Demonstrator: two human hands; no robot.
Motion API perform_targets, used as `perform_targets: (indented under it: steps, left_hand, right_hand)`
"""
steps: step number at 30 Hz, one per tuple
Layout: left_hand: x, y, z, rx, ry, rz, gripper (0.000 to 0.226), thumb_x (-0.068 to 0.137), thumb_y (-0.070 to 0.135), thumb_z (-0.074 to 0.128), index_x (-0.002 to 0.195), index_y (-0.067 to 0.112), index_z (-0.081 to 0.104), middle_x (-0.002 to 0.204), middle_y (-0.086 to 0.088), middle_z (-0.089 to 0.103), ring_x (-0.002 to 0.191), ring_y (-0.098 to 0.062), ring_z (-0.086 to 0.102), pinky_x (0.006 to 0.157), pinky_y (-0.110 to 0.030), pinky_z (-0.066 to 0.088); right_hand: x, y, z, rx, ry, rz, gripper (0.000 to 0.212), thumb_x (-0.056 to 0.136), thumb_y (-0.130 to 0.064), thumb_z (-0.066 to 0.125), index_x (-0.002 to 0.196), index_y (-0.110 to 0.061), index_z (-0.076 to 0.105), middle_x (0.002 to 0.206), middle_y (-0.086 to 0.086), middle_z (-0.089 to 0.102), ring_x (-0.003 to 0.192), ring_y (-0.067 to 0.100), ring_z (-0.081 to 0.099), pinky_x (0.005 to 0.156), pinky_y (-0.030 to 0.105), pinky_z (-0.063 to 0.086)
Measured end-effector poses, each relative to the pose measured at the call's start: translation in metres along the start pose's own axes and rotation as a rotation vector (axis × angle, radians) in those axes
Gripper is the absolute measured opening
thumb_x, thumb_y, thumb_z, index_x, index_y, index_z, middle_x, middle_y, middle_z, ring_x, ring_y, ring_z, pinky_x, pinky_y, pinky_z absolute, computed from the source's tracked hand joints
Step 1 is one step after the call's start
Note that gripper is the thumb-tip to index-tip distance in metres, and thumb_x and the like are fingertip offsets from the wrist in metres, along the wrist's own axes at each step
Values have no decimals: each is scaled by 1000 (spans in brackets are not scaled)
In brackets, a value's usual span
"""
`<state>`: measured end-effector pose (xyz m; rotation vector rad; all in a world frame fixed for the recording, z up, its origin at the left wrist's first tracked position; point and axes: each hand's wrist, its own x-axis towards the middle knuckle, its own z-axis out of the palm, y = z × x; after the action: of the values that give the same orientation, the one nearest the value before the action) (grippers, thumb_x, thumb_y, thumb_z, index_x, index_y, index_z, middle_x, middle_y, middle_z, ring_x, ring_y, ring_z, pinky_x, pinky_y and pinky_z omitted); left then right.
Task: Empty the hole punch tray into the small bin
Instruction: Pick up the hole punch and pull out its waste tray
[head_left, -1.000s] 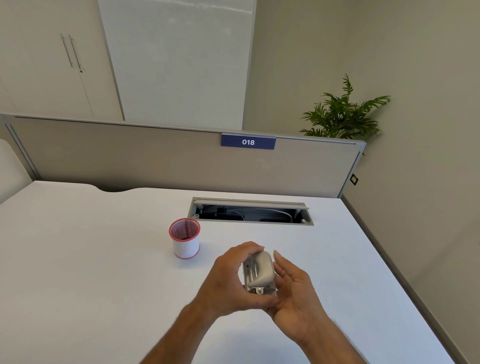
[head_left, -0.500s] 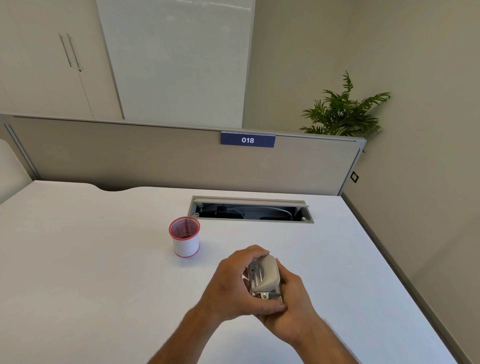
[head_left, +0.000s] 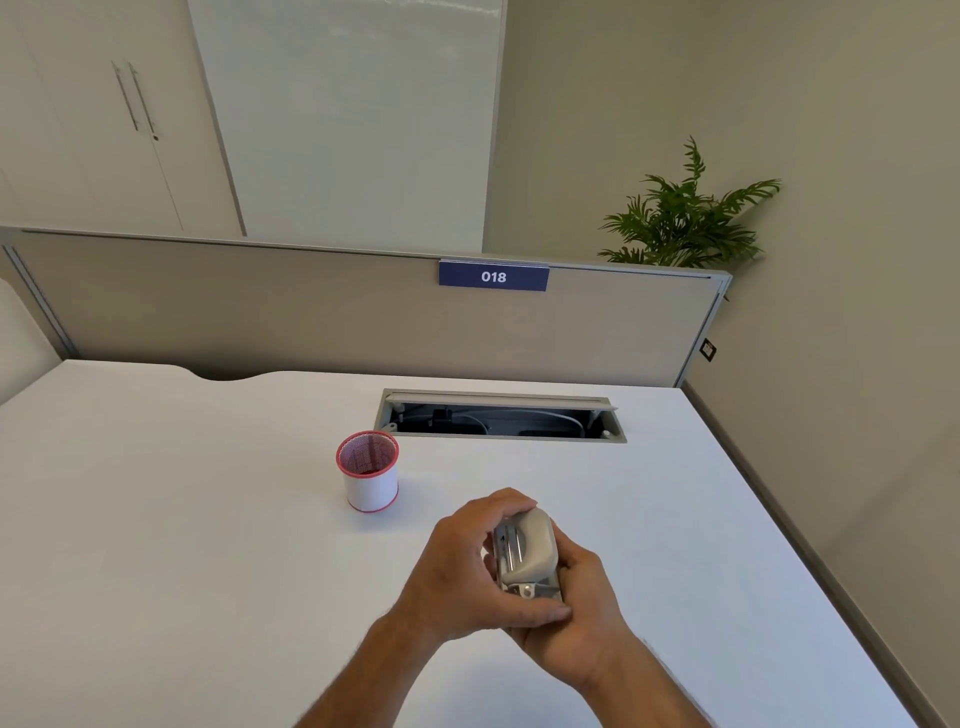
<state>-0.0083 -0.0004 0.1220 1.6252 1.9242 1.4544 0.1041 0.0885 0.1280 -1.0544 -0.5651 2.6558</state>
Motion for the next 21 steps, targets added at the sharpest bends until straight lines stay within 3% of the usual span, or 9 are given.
perform_targets:
  steps: [12,18,21]
  left_hand:
    - [-2,1,0,-15,18,-22,86,54,66,89,126,31,57,119,20,64,109,-15,63,83,-9,48]
    - [-2,3,-1,-43,50,-39,81,57,60,93,125,31,58,116,18,65,109,-17,62,77,-15,55]
    - [-2,2,-2,-21,41,-34,83,56,56,95,125,30,58,117,18,65,110,-17,62,81,-15,53]
  right_hand:
    - [4,3,-3,11,-33,18,45,94,-43,60,111,-4,74,97,17,77,79,30,75,69,37,63]
    - [0,4,-1,-11,-2,-25,45,96,-41,57,123,-7,70,132,22,67,114,34,66,86,44,59]
    - [2,4,-4,3,-17,-12,44,95,-41,58,116,-6,74,126,22,71,117,36,66,85,45,62]
